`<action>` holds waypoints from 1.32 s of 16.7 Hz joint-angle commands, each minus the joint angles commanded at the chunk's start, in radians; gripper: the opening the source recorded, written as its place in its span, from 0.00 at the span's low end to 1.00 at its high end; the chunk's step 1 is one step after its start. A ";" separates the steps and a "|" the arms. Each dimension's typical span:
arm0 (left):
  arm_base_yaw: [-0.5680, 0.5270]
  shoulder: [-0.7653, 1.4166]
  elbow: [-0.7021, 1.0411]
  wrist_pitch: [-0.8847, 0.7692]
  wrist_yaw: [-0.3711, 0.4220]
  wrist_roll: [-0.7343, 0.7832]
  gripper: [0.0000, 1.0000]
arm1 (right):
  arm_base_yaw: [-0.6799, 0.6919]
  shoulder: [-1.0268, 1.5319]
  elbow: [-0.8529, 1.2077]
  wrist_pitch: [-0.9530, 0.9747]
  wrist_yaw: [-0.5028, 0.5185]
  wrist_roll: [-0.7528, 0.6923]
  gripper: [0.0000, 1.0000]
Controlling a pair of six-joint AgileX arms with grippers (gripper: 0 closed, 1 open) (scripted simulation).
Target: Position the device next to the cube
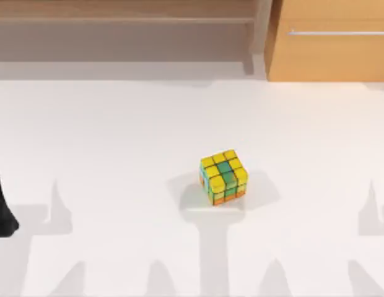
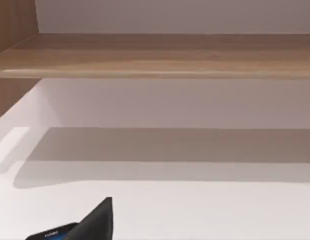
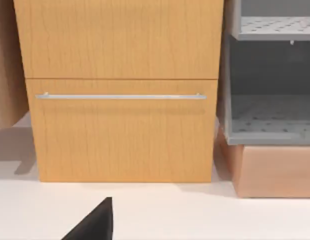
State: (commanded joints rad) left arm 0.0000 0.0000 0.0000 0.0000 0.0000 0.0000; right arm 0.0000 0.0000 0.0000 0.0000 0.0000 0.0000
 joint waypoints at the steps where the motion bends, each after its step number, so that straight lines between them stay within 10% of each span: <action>1: 0.000 0.000 0.000 0.000 0.000 0.000 1.00 | 0.000 0.000 0.000 0.000 0.000 0.000 1.00; 10: -0.014 0.355 0.332 -0.206 0.008 -0.007 1.00 | 0.000 0.000 0.000 0.000 0.000 0.000 1.00; 22: 0.084 1.630 1.174 -0.913 0.068 -0.154 1.00 | 0.000 0.000 0.000 0.000 0.000 0.000 1.00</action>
State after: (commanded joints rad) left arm 0.0845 1.6305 1.1736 -0.9130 0.0684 -0.1542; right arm 0.0000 0.0000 0.0000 0.0000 0.0000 0.0000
